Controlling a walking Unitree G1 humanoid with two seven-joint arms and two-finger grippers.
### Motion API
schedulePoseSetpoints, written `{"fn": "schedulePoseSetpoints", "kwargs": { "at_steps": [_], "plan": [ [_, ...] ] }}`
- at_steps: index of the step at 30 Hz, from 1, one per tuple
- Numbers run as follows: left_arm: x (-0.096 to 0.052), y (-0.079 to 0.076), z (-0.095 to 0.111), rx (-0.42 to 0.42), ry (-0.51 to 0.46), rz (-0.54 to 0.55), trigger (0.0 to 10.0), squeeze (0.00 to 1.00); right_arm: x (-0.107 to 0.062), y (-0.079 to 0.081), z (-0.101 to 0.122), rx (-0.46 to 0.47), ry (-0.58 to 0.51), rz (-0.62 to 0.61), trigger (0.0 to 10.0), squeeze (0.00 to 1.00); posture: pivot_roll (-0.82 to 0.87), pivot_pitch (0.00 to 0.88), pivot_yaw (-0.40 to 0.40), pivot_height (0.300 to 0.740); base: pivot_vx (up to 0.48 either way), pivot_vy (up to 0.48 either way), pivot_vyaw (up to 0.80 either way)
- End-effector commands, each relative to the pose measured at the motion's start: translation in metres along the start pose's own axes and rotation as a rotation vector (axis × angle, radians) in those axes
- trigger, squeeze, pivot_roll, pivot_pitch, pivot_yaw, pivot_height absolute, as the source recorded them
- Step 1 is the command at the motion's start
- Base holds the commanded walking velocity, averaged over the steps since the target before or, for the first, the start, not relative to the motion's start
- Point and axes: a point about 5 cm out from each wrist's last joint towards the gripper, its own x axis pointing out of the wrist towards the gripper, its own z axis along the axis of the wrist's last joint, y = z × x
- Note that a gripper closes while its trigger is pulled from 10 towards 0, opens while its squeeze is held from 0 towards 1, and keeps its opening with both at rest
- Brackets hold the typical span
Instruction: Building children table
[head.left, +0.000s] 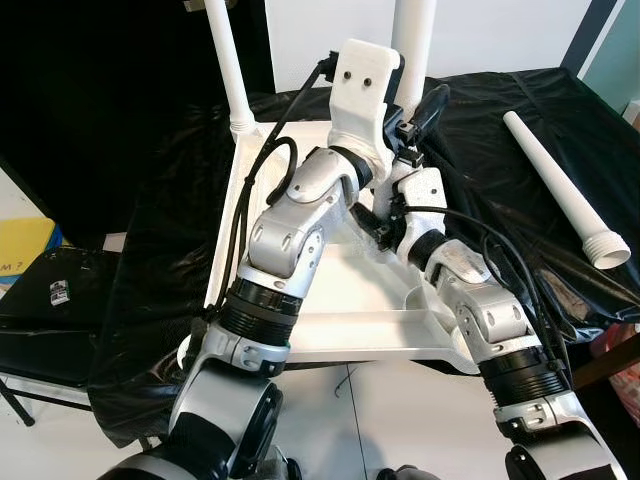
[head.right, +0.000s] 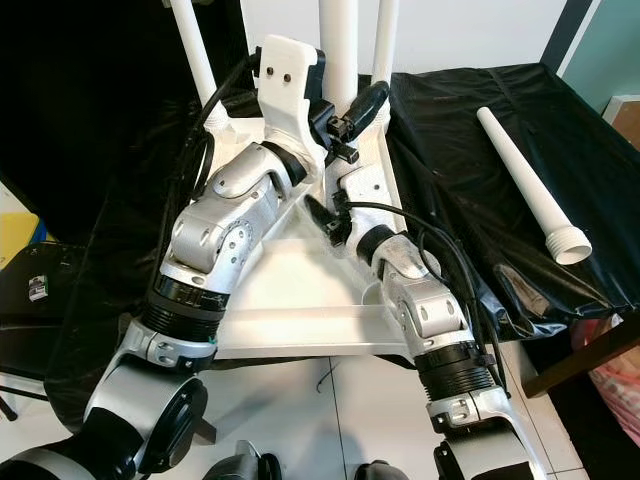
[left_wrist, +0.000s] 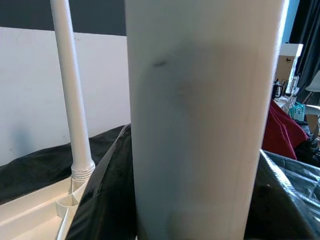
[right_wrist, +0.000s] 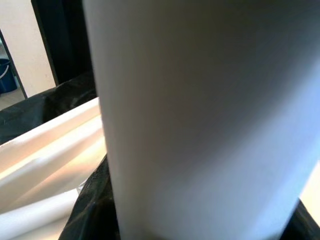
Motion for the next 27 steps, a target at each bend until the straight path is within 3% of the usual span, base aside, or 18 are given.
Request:
{"fn": "schedulePoseSetpoints", "kwargs": {
  "at_steps": [1, 5, 6, 15, 16, 17, 18, 19, 25, 27],
  "plan": [
    [0.007, -0.015, 0.011, -0.011, -0.05, -0.064, 10.0, 0.0, 0.0, 0.007, -0.007, 0.021, 0.016, 0.013, 0.0, 0.0, -0.04, 0.075, 0.007, 0.74, 0.0, 0.0, 0.0],
    [0.007, -0.015, 0.01, -0.022, -0.048, -0.067, 10.0, 0.0, 0.0, 0.007, -0.008, 0.033, 0.014, 0.004, 0.0, 0.0, -0.04, 0.076, 0.009, 0.74, 0.0, 0.0, 0.0],
    [0.007, -0.014, 0.009, -0.05, -0.045, -0.067, 10.0, 1.0, 0.0, 0.006, -0.008, 0.052, 0.012, -0.026, 10.0, 0.0, -0.04, 0.079, 0.013, 0.74, 0.0, 0.0, 0.0],
    [0.006, -0.01, 0.007, -0.036, -0.044, -0.031, 10.0, 1.0, 0.004, -0.003, -0.008, 0.119, 0.008, -0.142, 10.0, 0.0, -0.04, 0.081, 0.015, 0.74, 0.0, 0.0, 0.0],
    [0.005, -0.008, 0.007, -0.025, -0.044, -0.014, 10.0, 0.55, 0.005, -0.006, -0.008, 0.127, 0.008, -0.175, 10.0, 0.0, -0.04, 0.081, 0.014, 0.74, 0.0, 0.0, 0.0],
    [0.005, -0.007, 0.006, -0.014, -0.044, 0.0, 10.0, 0.0, 0.005, -0.009, -0.008, 0.137, 0.009, -0.206, 10.0, 0.0, -0.04, 0.081, 0.014, 0.74, 0.0, 0.0, 0.0],
    [0.005, -0.007, 0.006, -0.014, -0.044, 0.0, 10.0, 0.0, 0.005, -0.009, -0.008, 0.137, 0.009, -0.206, 10.0, 0.0, -0.04, 0.081, 0.014, 0.74, 0.0, 0.0, 0.0],
    [0.002, -0.002, 0.005, 0.022, -0.054, 0.054, 10.0, 0.0, 0.005, -0.022, -0.009, 0.154, 0.013, -0.299, 10.0, 0.0, -0.04, 0.081, 0.01, 0.74, 0.0, 0.0, 0.0],
    [-0.01, 0.006, -0.003, 0.099, -0.052, 0.122, 10.0, 0.0, -0.004, -0.05, -0.012, 0.192, 0.017, -0.491, 10.0, 0.0, -0.04, 0.086, 0.004, 0.74, 0.0, 0.0, 0.0],
    [-0.011, 0.006, -0.005, 0.114, -0.046, 0.124, 10.0, 0.0, -0.006, -0.053, -0.012, 0.194, 0.017, -0.512, 10.0, 0.0, -0.04, 0.088, 0.002, 0.74, 0.0, 0.0, 0.0]
  ]
}}
